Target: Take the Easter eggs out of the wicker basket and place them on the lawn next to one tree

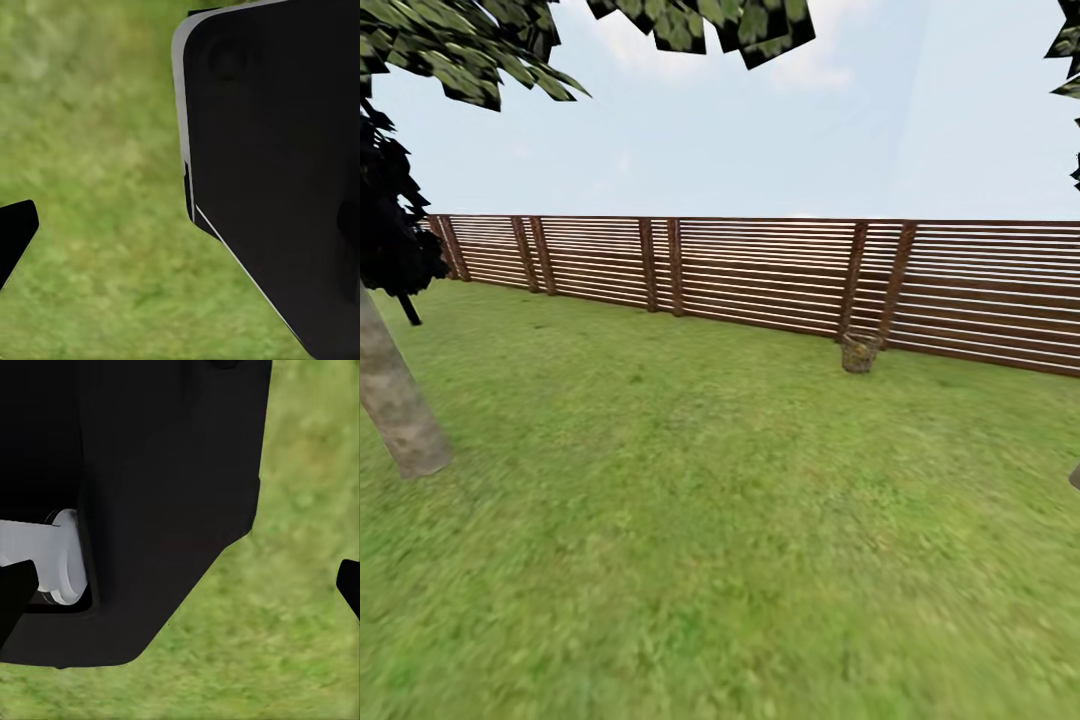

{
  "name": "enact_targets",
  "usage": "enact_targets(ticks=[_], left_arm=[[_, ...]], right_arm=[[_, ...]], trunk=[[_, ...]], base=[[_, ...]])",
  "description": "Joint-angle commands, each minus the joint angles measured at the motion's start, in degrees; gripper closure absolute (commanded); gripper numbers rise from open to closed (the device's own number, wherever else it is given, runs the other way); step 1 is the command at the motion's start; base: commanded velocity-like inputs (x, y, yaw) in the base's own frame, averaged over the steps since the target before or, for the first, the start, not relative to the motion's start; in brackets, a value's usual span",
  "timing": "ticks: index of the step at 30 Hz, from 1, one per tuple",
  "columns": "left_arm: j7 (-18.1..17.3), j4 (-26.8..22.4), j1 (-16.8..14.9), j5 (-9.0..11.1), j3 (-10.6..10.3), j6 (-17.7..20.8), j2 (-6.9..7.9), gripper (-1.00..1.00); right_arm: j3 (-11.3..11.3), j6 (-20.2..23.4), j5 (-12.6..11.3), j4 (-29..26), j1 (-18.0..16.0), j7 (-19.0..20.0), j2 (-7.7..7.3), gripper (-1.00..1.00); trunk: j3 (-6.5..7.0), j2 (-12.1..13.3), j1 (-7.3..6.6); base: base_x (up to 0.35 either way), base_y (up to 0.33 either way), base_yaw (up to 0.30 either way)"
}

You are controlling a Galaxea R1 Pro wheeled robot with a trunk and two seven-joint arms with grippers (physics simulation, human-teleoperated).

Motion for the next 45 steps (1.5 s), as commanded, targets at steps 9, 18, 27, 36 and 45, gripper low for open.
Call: enact_targets(ticks=[9,18,27,36,45], left_arm=[[0.0,0.0,0.0,0.0,-0.4,-0.2,0.01,-1.00],[0.0,0.0,0.0,0.0,-0.4,-0.2,0.01,-1.00],[0.0,0.1,0.0,0.0,-0.4,-0.2,0.01,-1.00],[0.0,0.0,0.0,0.0,-0.4,-0.2,0.01,-1.00],[0.0,0.0,0.0,0.0,-0.4,-0.2,0.01,-1.00]], right_arm=[[0.0,0.0,0.1,0.0,0.0,0.1,-0.03,-1.00],[0.0,0.0,0.1,0.0,0.0,0.1,-0.01,-1.00],[0.0,0.0,0.1,0.0,0.0,0.1,-0.02,-1.00],[0.0,0.0,0.1,0.0,0.0,0.1,-0.01,-1.00],[0.0,0.0,0.1,0.0,0.0,0.1,-0.03,-1.00]], trunk=[[-0.07,-0.1,0.05],[-0.07,-0.1,0.05],[-0.07,-0.1,0.05],[-0.07,-0.1,0.05],[-0.07,-0.1,0.05]], base=[[0.329,0.065,0.000],[0.329,0.070,0.000],[0.329,0.061,0.000],[0.329,0.064,0.000],[0.329,0.065,0.000]])
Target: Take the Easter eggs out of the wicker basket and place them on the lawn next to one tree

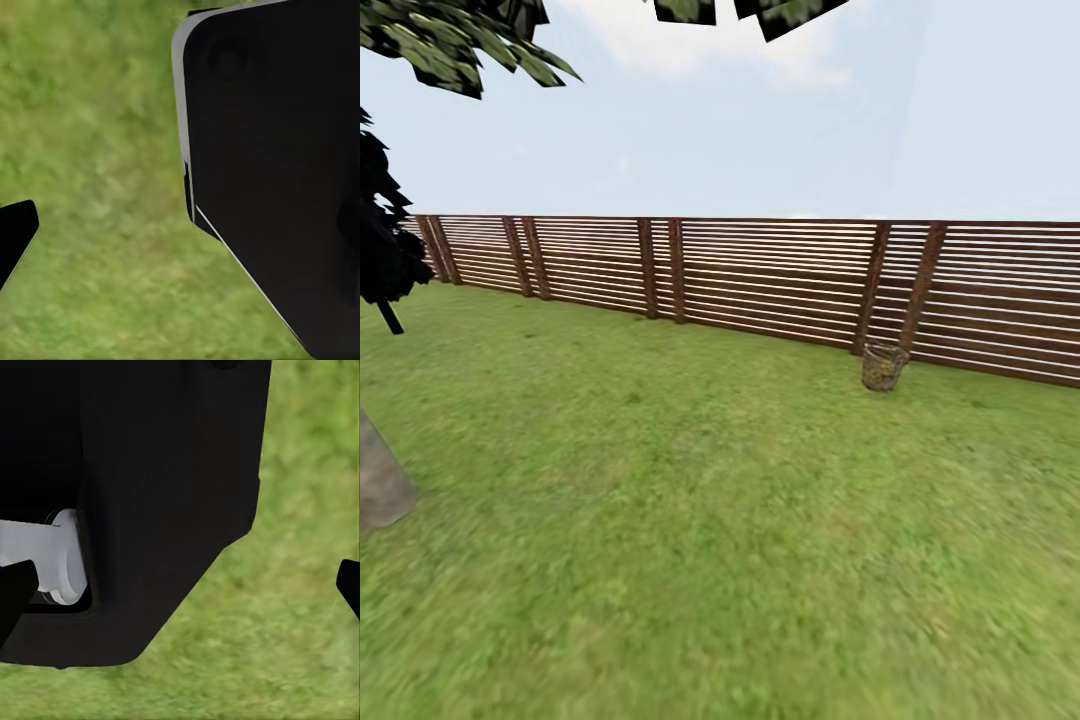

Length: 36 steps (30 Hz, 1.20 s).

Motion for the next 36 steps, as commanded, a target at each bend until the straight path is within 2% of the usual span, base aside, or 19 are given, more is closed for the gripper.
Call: enact_targets(ticks=[1,22,36], left_arm=[[0.0,0.0,0.0,0.0,-0.4,-0.2,0.01,-1.00],[0.0,0.0,0.0,0.0,-0.4,-0.2,0.01,-1.00],[0.0,0.1,0.0,0.0,-0.4,-0.2,0.01,-1.00]], right_arm=[[0.0,0.0,0.1,0.0,0.0,0.1,0.00,-1.00],[-0.2,0.0,-0.3,-0.7,0.0,0.1,0.32,-1.00],[-0.2,-0.1,-0.3,-3.0,0.0,0.0,0.60,-1.00]], trunk=[[-0.07,-0.1,0.05],[-0.07,-0.1,0.05],[-0.26,-0.1,0.05]], base=[[0.329,0.068,0.000],[0.329,0.065,-0.005],[0.329,0.054,-0.232]])
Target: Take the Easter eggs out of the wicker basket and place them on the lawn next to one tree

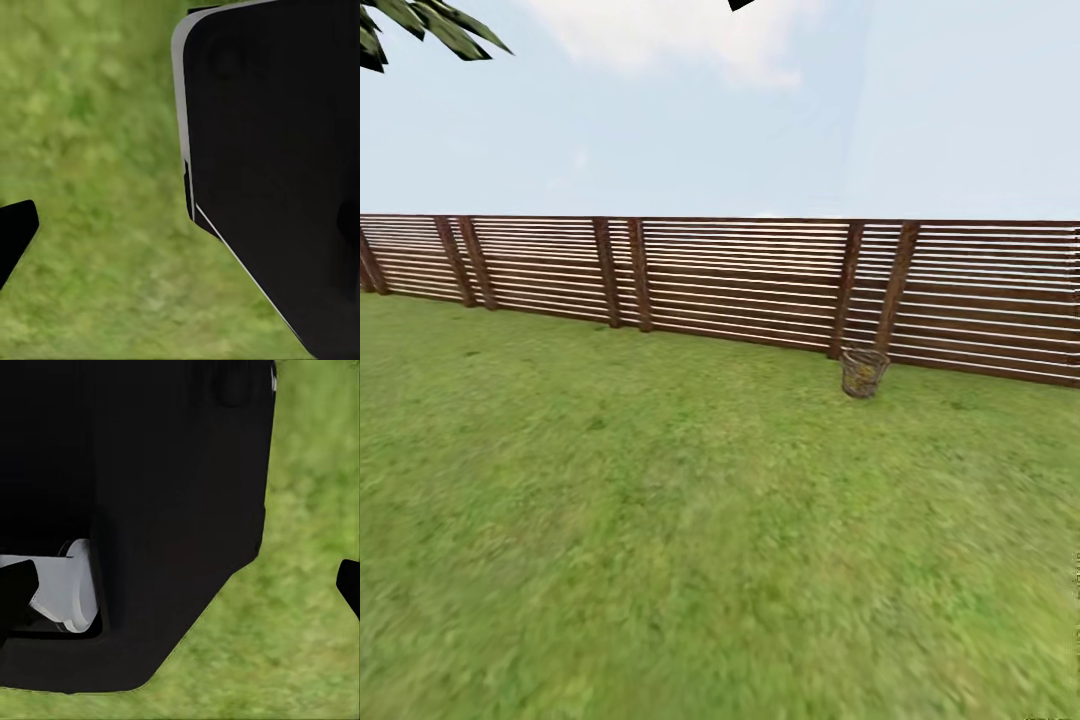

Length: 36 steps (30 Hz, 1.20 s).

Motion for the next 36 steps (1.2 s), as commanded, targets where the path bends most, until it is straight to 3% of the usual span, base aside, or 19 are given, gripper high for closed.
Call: enact_targets(ticks=[1,21,36], left_arm=[[0.0,0.0,0.0,0.0,-0.4,-0.2,0.01,-1.00],[0.0,0.0,0.0,0.0,-0.4,-0.2,0.01,-1.00],[0.0,0.0,0.0,0.0,-0.4,-0.2,0.01,-1.00]], right_arm=[[-0.1,0.0,0.1,-0.2,0.0,0.0,0.03,-1.00],[-0.3,-0.2,0.0,-0.3,0.0,0.0,0.11,-1.00],[-0.2,-0.4,0.0,-0.3,0.0,0.0,0.13,-1.00]], trunk=[[-0.09,-0.1,0.05],[-0.10,-0.1,0.05],[-0.10,-0.1,0.05]], base=[[0.329,0.065,-0.270],[0.329,0.065,-0.261],[0.329,0.064,-0.157]])
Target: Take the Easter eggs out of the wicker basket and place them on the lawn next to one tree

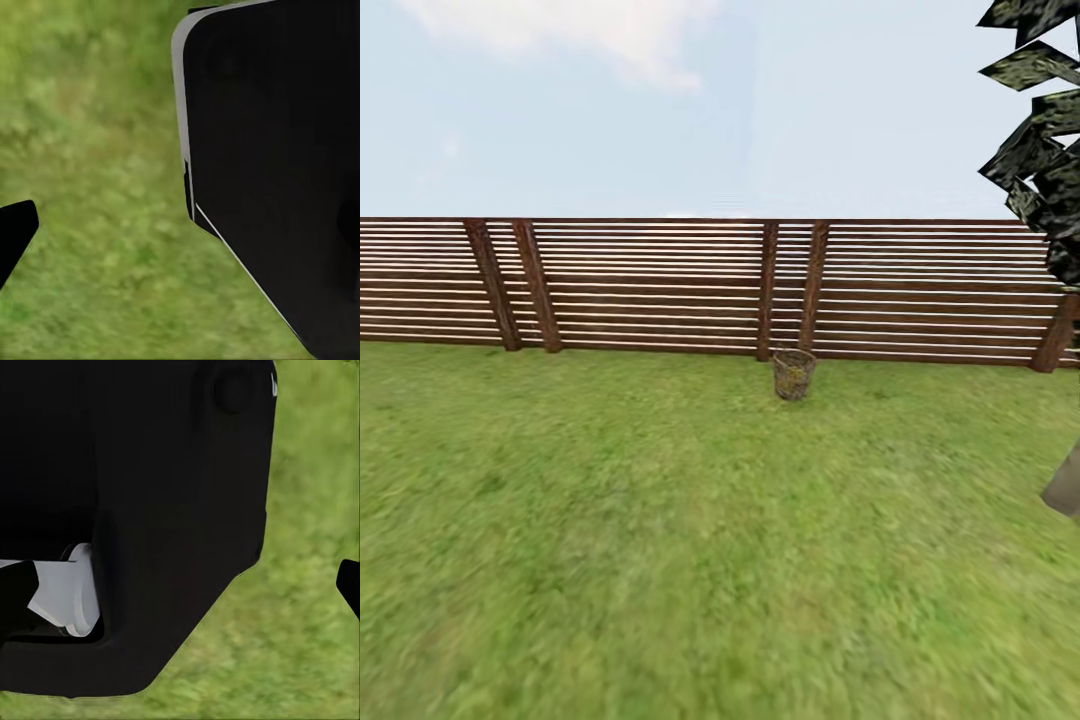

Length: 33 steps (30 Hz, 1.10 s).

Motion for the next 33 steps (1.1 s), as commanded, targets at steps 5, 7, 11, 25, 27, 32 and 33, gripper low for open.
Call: enact_targets(ticks=[5,7,11,25,27,32,33], left_arm=[[0.0,0.0,0.0,0.0,-0.4,-0.2,0.01,-1.00],[0.0,0.0,0.0,0.0,-0.4,-0.2,0.01,-1.00],[0.0,0.0,0.0,0.0,-0.4,-0.2,0.01,-1.00],[0.0,0.0,0.0,0.0,-0.4,-0.2,0.01,-1.00],[0.0,0.0,0.0,0.0,-0.4,-0.2,0.01,-1.00],[0.0,0.0,0.0,0.0,-0.6,-0.2,0.01,-1.00],[0.0,0.0,0.0,0.0,-0.7,-0.2,0.01,-1.00]], right_arm=[[0.2,0.0,0.1,-0.1,0.0,0.1,0.02,-1.00],[0.3,0.0,0.1,-0.2,0.0,0.1,0.07,-1.00],[0.3,0.1,0.1,-0.2,0.0,0.1,0.19,-1.00],[0.6,0.0,0.1,-1.8,0.0,0.1,1.85,-1.00],[0.6,0.0,0.1,-2.1,0.0,0.1,2.01,-1.00],[0.2,0.0,0.1,-2.3,0.0,0.1,2.03,-1.00],[0.1,0.0,0.1,-2.3,0.0,0.1,2.02,-1.00]], trunk=[[-0.08,-0.1,0.05],[-0.08,-0.1,0.05],[-0.08,-0.1,0.05],[-0.08,-0.1,0.05],[-0.08,-0.1,0.05],[-0.08,-0.1,0.05],[-0.08,-0.1,0.05]], base=[[0.329,0.064,-0.019],[0.329,0.057,-0.006],[0.329,0.061,-0.003],[0.329,0.061,0.000],[0.329,0.064,0.000],[0.329,0.063,0.000],[0.329,0.062,0.000]])
